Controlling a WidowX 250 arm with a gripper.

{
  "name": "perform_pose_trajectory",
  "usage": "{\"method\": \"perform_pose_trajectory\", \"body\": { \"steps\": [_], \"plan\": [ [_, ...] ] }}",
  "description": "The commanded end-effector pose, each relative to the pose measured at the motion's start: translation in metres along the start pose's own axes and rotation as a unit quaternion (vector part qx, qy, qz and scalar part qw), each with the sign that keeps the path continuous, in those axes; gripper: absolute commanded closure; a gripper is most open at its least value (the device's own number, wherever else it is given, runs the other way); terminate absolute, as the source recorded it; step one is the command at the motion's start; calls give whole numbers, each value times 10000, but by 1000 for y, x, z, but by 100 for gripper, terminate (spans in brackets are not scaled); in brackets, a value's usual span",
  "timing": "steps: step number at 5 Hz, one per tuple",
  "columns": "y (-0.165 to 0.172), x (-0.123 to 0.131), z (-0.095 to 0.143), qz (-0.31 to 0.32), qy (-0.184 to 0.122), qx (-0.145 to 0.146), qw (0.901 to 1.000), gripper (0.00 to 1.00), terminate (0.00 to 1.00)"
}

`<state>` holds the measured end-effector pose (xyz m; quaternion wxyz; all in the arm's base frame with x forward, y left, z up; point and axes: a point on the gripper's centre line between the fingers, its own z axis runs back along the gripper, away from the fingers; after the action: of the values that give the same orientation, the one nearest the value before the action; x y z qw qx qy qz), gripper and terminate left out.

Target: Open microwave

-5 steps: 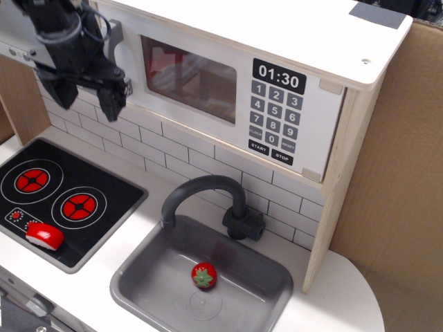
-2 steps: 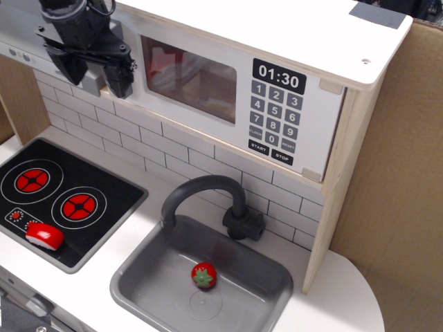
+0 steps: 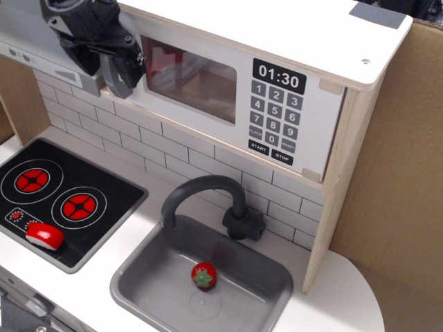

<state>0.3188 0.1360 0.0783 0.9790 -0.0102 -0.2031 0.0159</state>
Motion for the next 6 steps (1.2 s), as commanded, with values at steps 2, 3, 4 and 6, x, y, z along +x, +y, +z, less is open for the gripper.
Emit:
{"method": "perform_pose_trajectory", "body": {
  "steps": [2,3,4,6],
  "plan": [
    [13,13,14,-101,-251,107,9996,100,0],
    [16,7,19,-104,-254,105,9996,100,0],
    [17,-3,22,-152,-262,97,9995,100,0],
    [9,-45,33,-492,-205,8,9986,100,0]
  ]
}}
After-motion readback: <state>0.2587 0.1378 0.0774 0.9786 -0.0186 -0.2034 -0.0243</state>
